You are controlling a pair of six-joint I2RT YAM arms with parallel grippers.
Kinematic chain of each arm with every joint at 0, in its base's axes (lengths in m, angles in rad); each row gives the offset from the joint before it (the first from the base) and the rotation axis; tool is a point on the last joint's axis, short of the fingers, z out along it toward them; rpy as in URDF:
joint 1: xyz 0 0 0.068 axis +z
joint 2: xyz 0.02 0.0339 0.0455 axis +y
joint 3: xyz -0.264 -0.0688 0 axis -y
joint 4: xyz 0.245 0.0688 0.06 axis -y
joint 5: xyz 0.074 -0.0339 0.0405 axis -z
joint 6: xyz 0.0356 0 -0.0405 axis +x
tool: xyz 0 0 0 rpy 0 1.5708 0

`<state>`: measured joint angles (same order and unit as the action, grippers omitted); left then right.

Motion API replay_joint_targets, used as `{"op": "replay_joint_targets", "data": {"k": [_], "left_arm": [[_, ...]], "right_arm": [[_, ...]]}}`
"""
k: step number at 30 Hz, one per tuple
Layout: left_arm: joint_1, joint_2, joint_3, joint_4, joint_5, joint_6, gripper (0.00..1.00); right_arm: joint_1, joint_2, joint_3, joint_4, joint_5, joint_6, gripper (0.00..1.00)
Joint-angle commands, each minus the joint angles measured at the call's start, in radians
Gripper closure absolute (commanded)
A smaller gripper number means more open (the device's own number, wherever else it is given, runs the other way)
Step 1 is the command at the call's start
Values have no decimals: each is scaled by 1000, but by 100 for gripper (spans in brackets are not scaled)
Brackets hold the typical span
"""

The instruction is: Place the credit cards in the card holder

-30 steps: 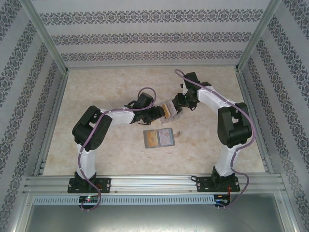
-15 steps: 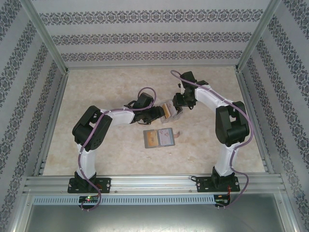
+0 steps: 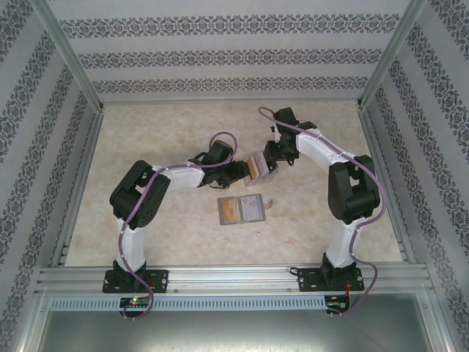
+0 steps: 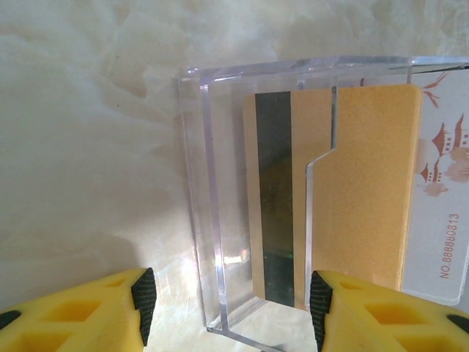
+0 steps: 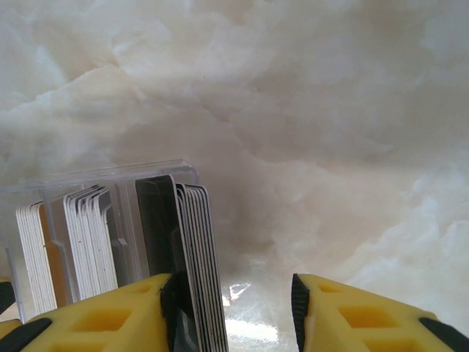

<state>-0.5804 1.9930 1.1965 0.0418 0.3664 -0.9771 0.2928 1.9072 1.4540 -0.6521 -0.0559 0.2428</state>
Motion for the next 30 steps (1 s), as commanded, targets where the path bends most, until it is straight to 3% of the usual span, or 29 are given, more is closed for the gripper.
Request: {"op": "replay_joint_targets", "data": {"k": [1, 9, 19, 30], "left_arm": [[13, 23, 11, -36, -2, 2, 41], [12, 23, 12, -33, 0, 3, 42], [11, 25, 11, -8, 13, 3, 42], [11, 20, 34, 101, 39, -1, 32]], "right_arm": [[1, -34, 19, -35, 76, -24, 57], [11, -40, 19, -34, 76, -35, 66], [16, -40, 29, -46, 107, -48, 65], [17, -33, 25, -46, 85, -50, 63]]}}
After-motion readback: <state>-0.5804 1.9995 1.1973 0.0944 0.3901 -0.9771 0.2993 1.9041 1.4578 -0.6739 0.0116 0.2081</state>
